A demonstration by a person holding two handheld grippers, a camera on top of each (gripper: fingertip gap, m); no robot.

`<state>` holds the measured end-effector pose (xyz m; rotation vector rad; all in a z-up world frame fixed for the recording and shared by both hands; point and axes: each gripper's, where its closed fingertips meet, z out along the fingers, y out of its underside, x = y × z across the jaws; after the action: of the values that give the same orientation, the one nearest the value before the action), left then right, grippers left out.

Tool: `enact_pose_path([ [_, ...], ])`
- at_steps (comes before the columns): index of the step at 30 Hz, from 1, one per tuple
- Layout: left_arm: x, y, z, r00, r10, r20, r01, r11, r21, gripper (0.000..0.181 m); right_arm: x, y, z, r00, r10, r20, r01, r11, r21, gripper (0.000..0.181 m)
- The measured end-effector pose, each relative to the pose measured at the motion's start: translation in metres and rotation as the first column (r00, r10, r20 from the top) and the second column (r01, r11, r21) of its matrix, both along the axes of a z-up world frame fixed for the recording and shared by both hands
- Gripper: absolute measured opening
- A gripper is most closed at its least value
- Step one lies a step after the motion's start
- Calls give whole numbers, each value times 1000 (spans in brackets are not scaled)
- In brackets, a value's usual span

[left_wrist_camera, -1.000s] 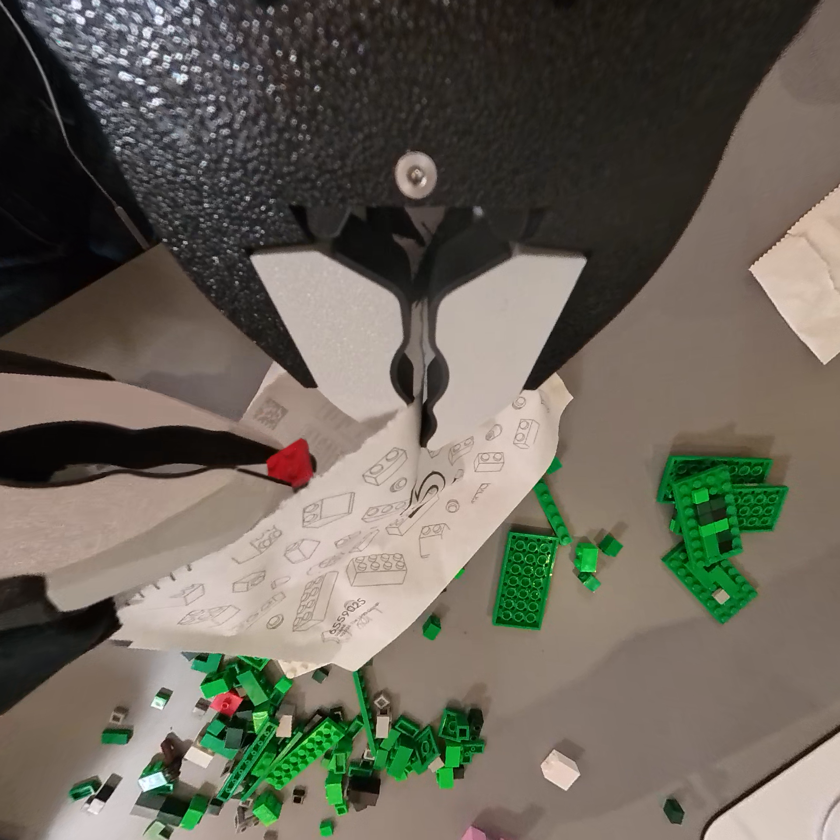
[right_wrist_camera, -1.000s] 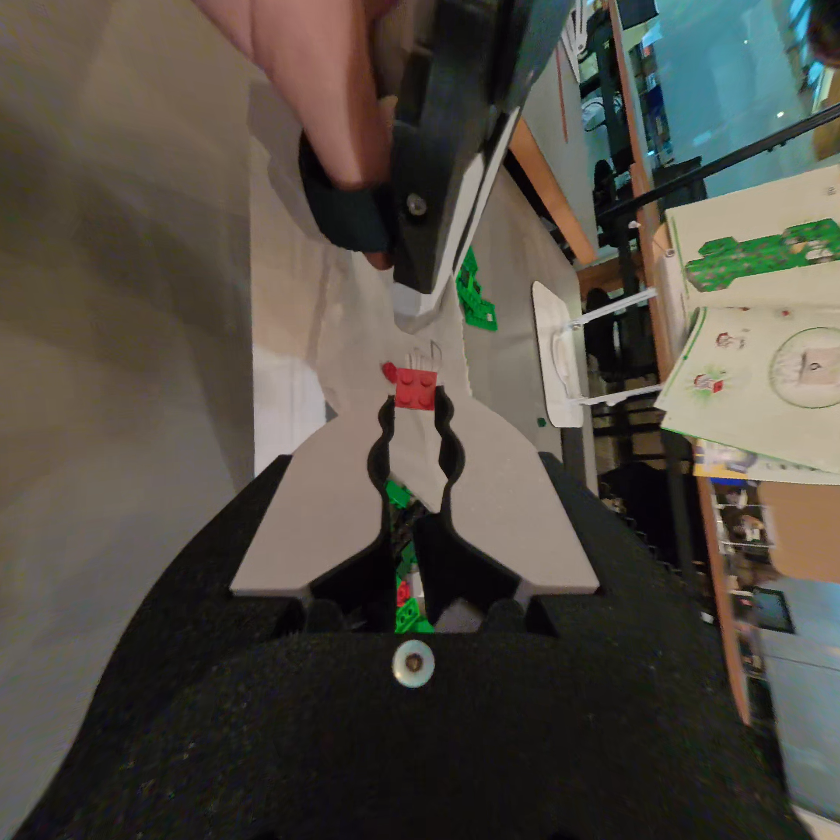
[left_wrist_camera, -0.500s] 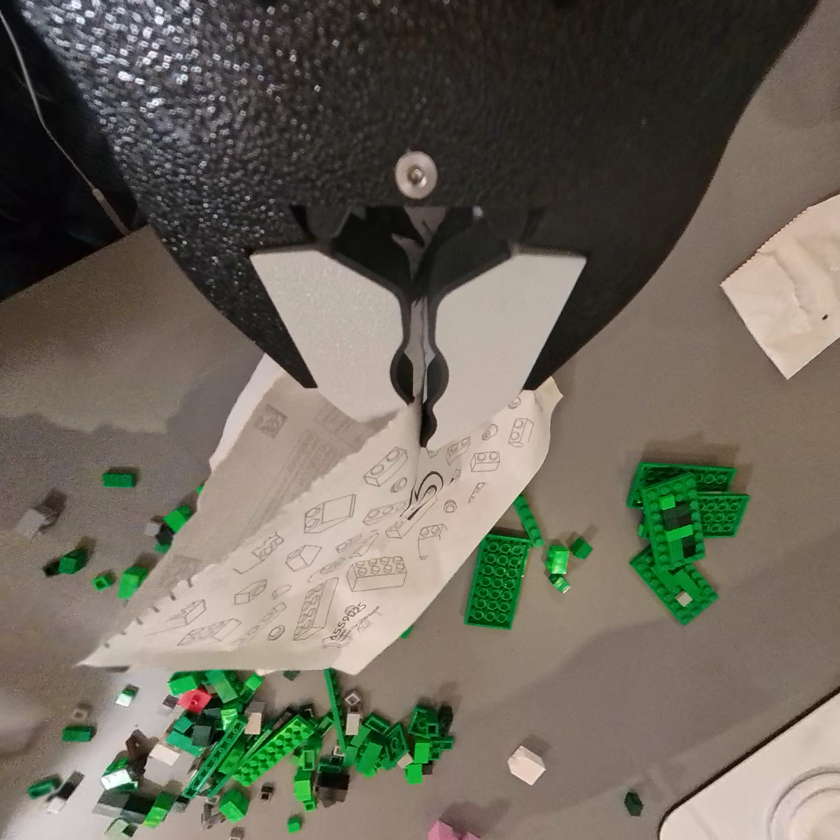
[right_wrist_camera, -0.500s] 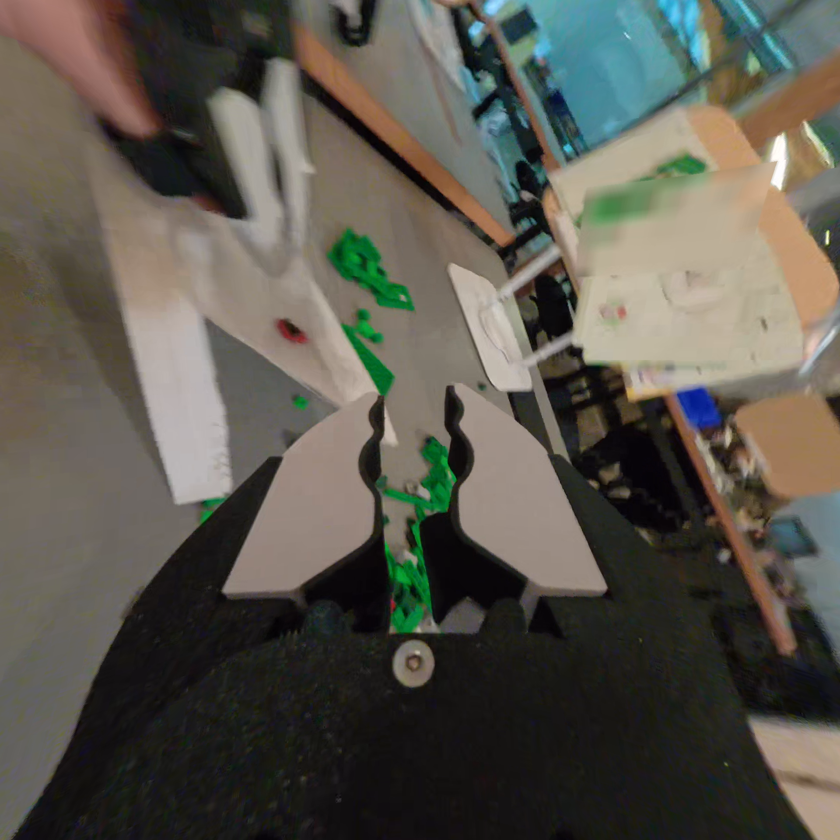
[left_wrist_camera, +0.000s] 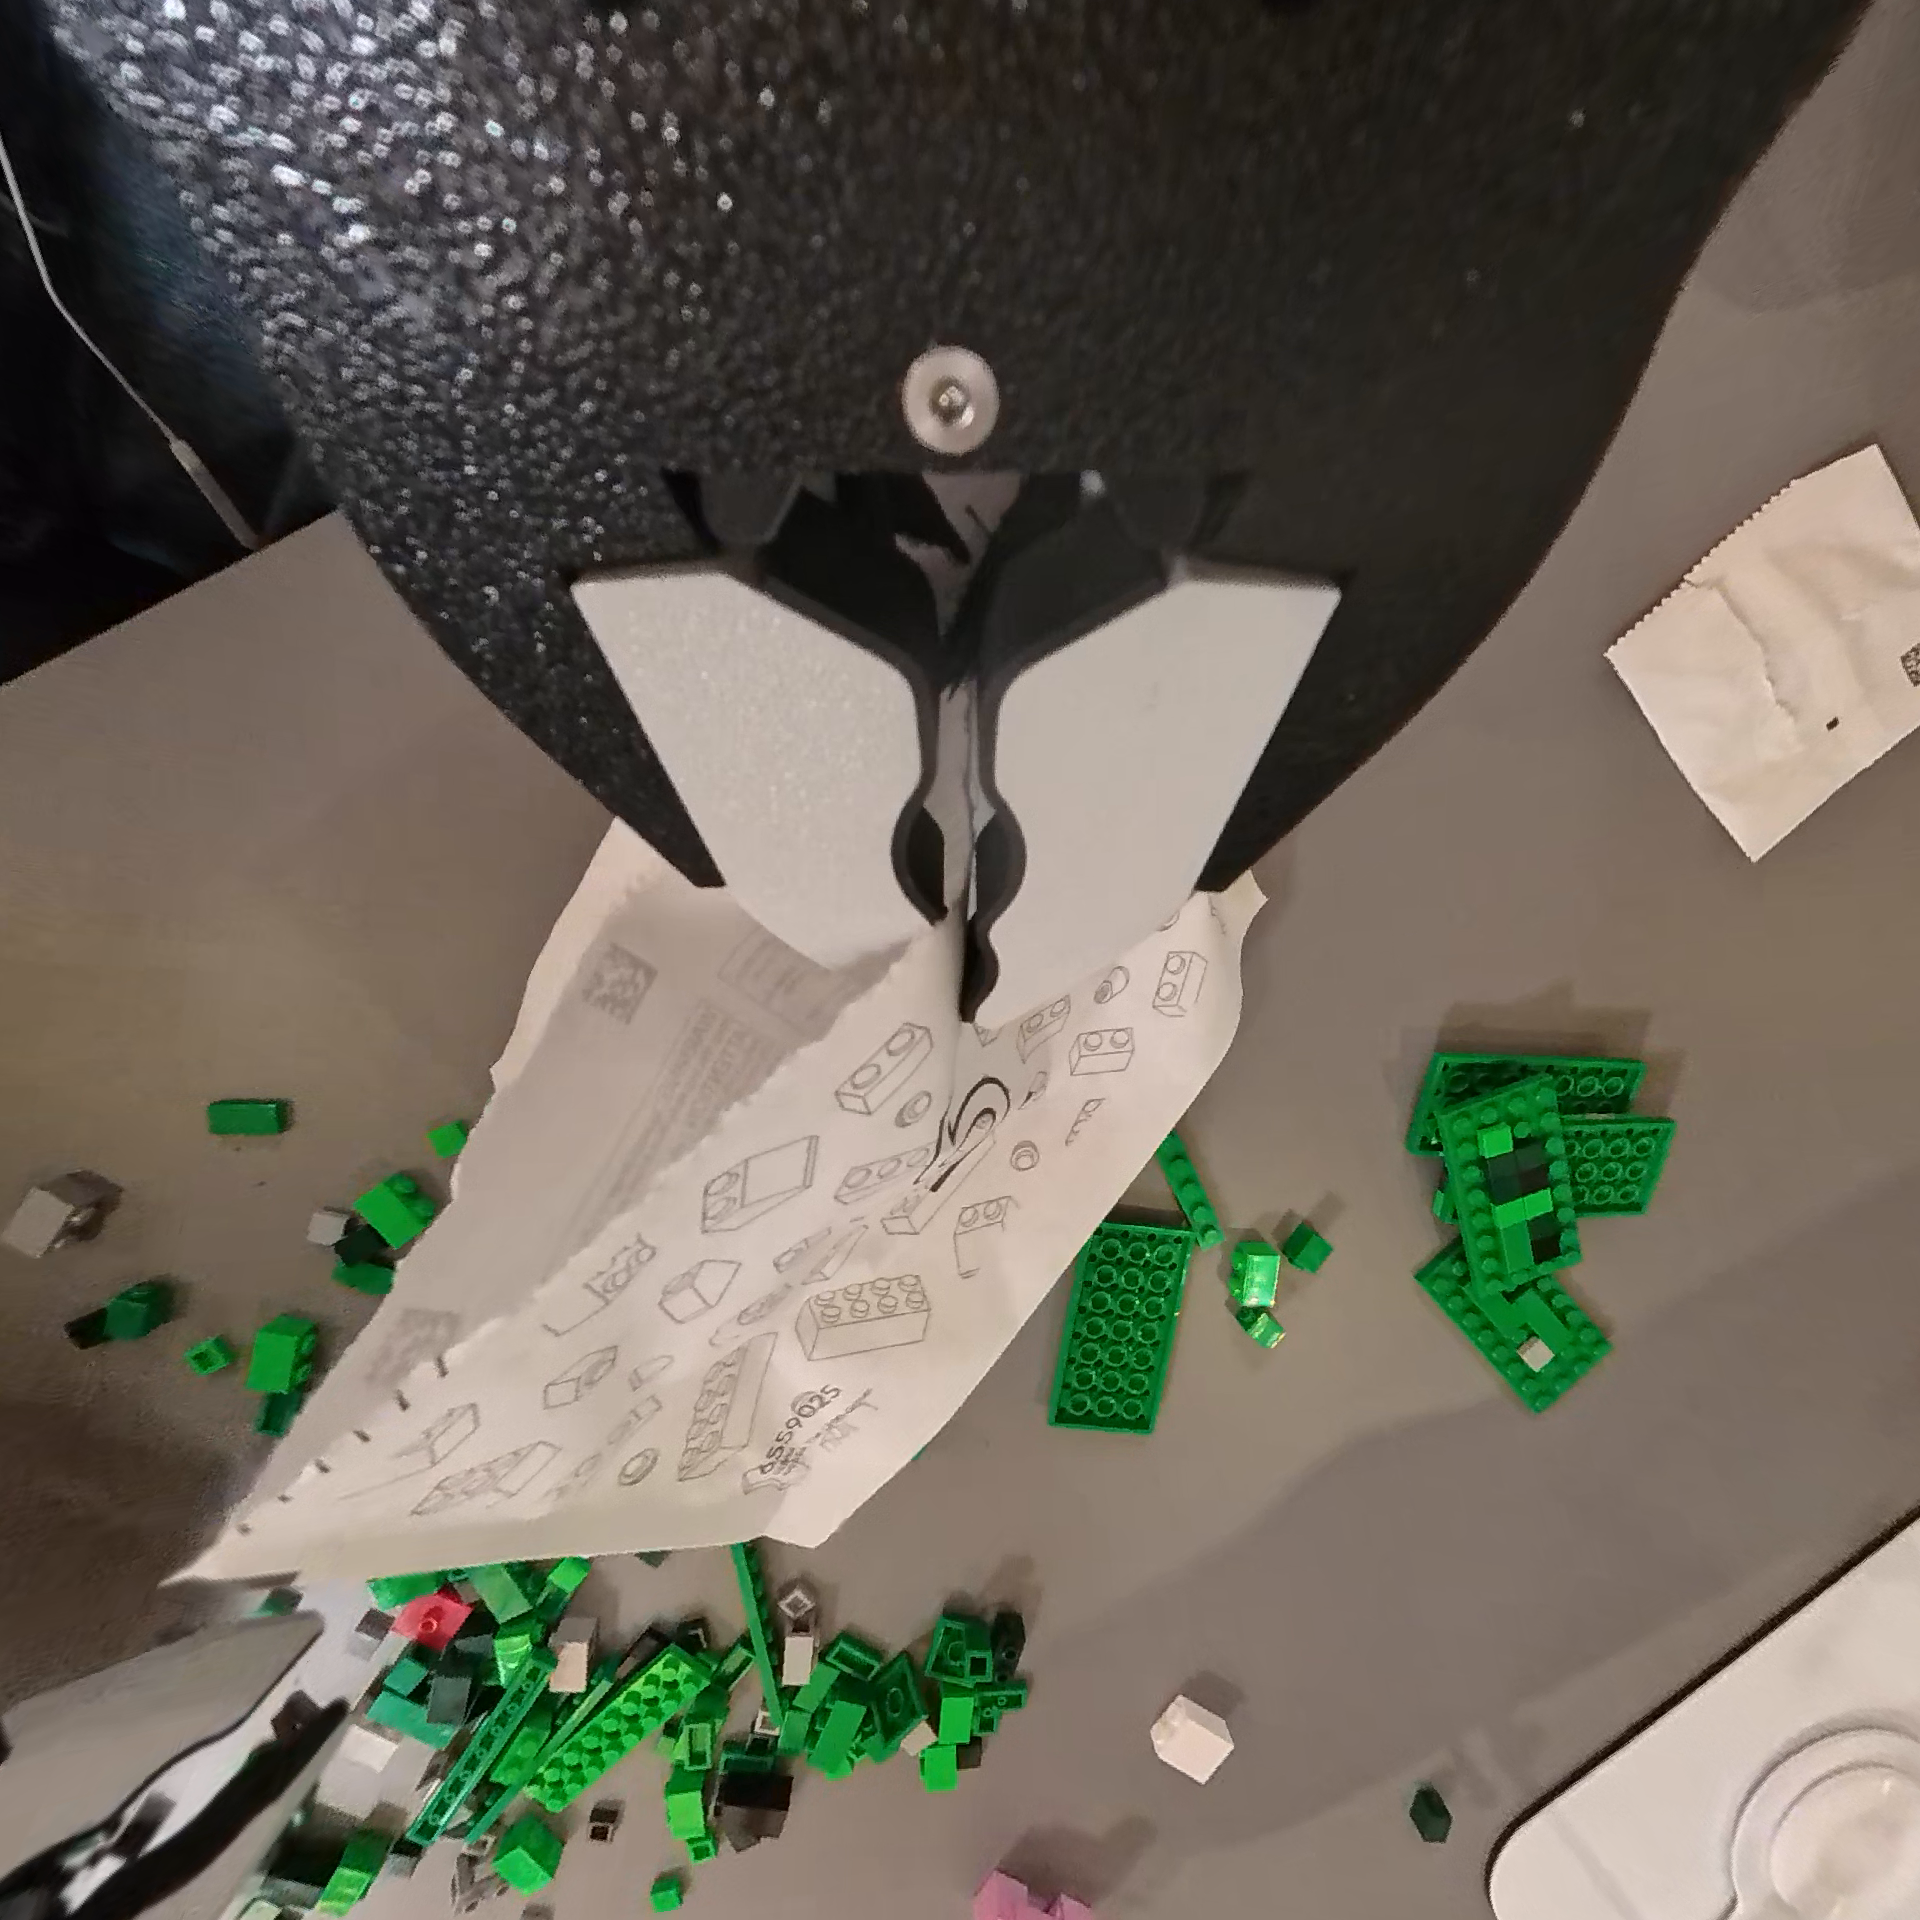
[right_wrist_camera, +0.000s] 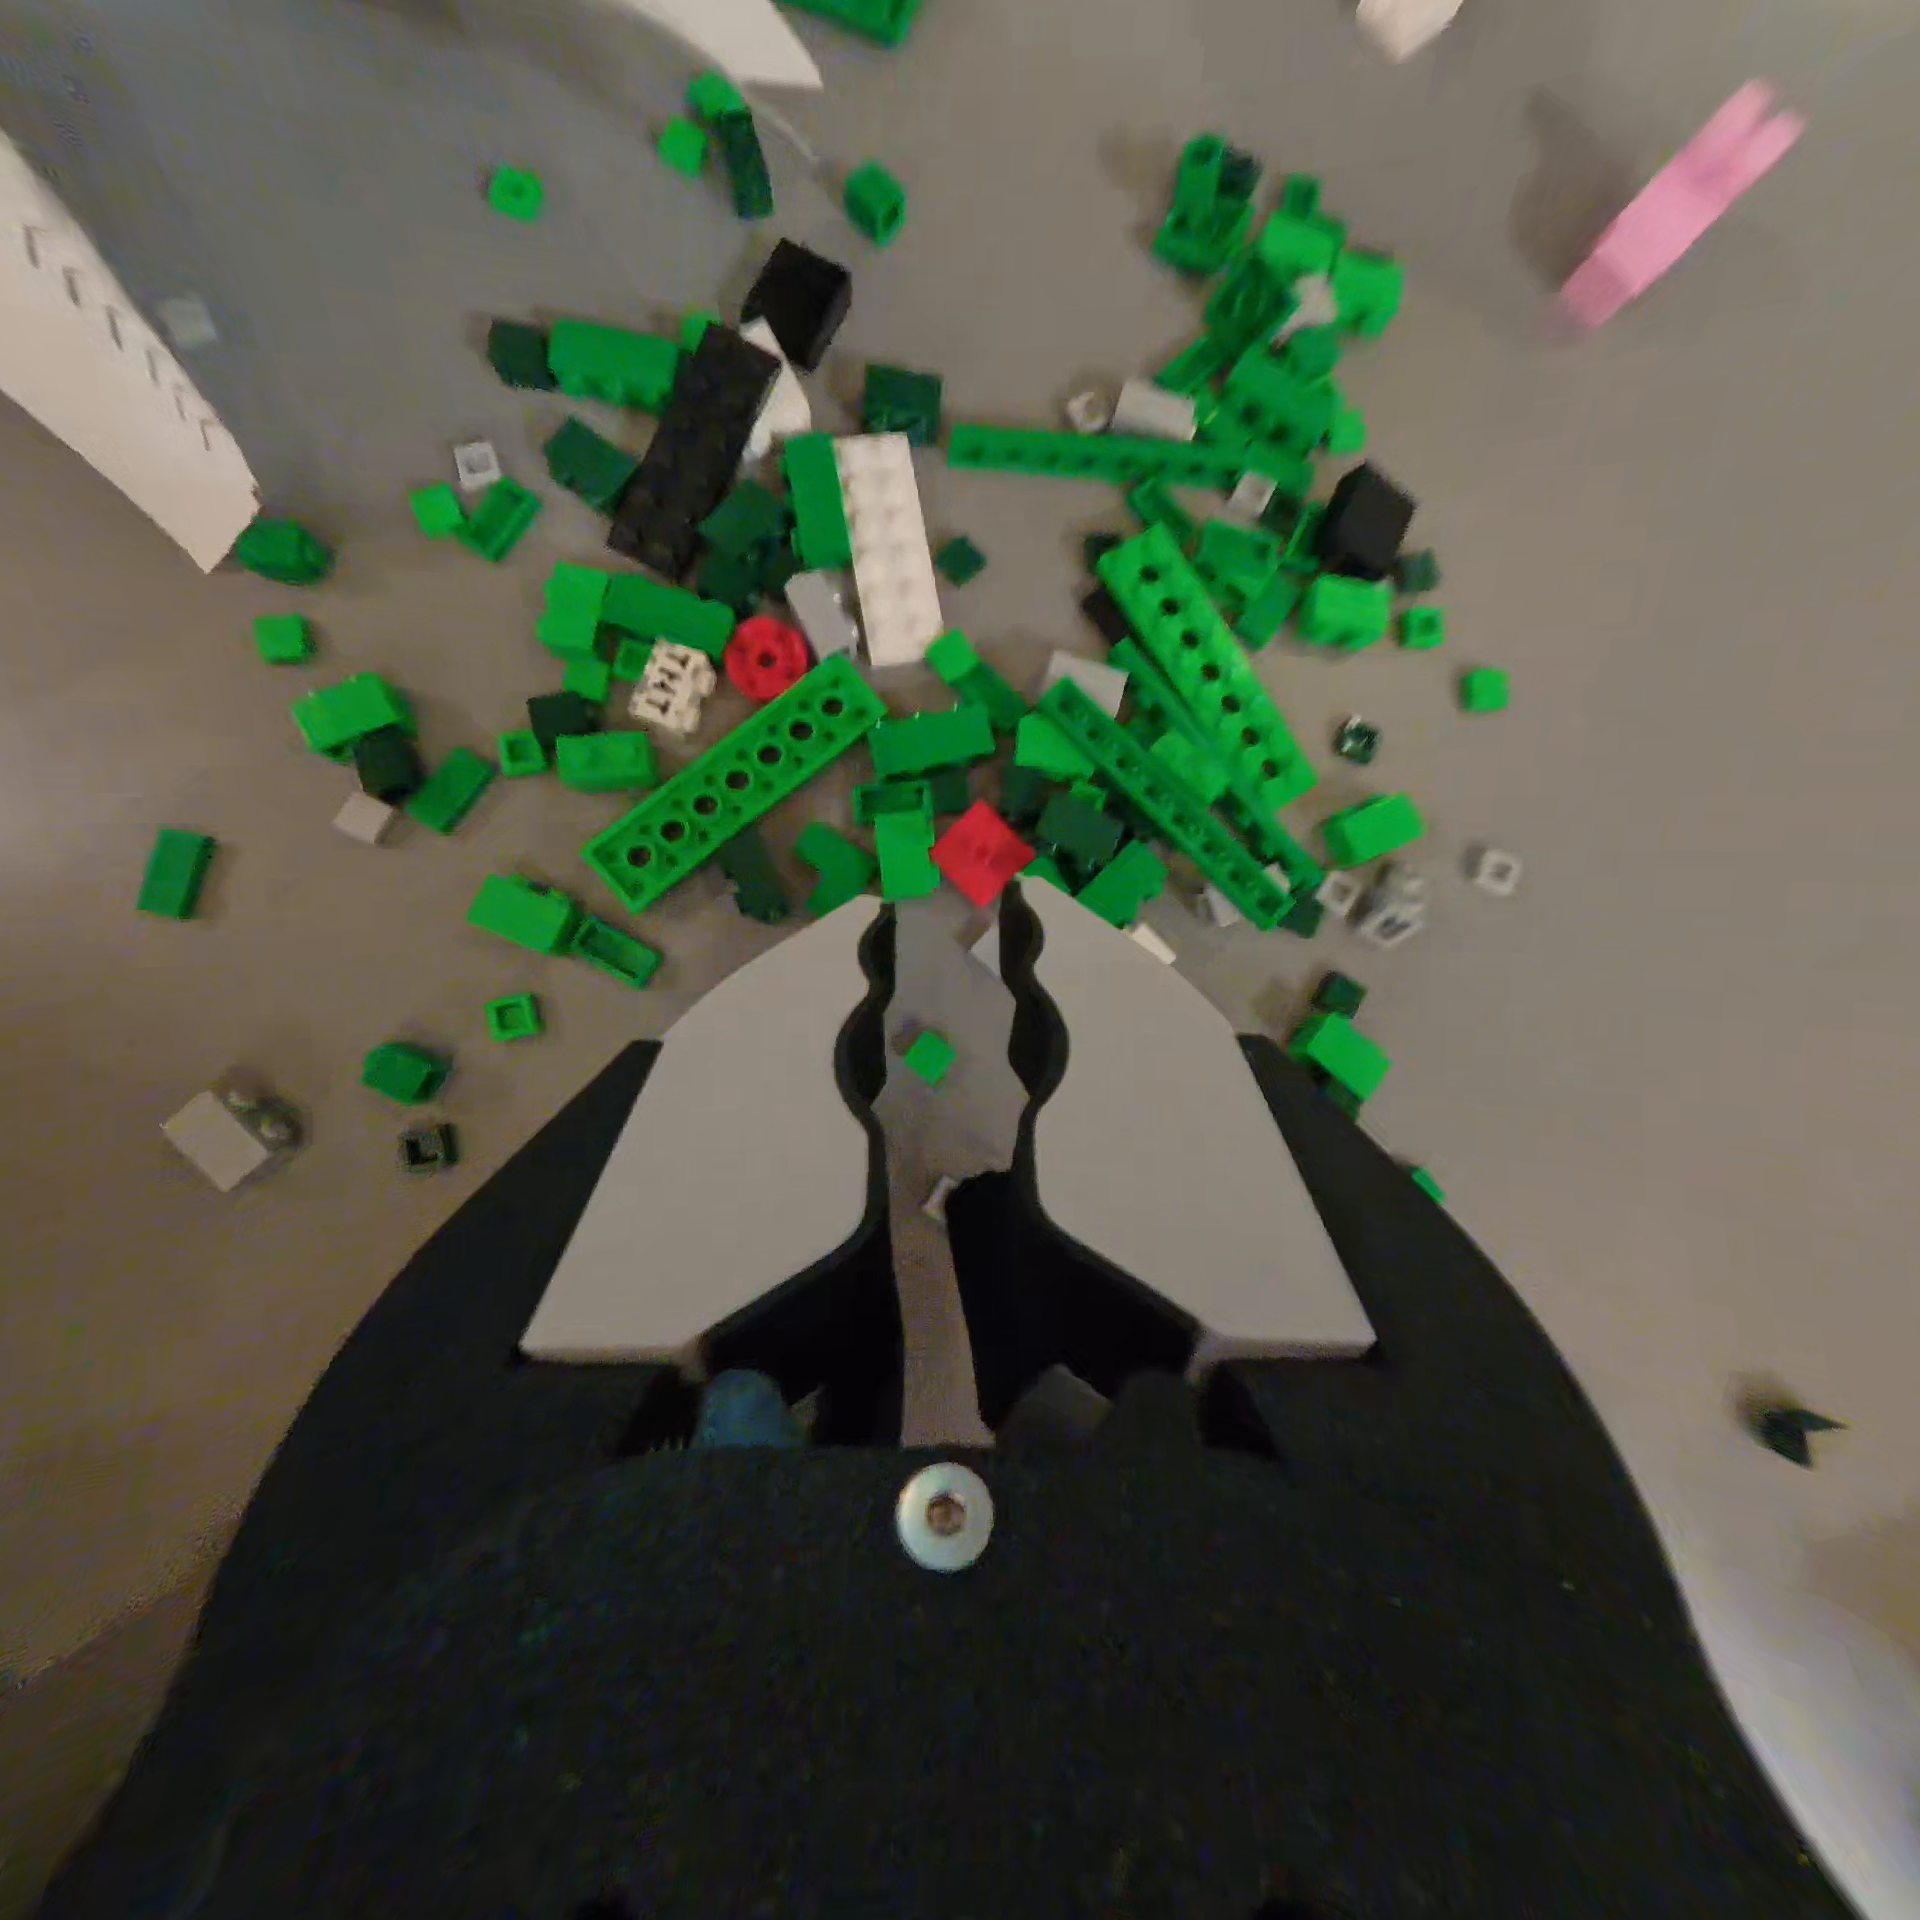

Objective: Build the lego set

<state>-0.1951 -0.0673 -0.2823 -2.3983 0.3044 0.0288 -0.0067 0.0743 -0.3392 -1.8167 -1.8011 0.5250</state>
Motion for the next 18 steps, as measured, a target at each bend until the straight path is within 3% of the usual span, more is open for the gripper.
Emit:
enact_pose_path([
  [5, 2, 0, -1, 1000, -12, -1, 12, 1000, -5, 0, 11, 3, -16, 997, -10, 79, 12, 1000, -27, 16],
  [18, 5, 2, -2, 999, -35, -8, 35, 999, 0, 0, -12, -1, -16, 998, 23, -64, -27, 998, -60, 20],
])
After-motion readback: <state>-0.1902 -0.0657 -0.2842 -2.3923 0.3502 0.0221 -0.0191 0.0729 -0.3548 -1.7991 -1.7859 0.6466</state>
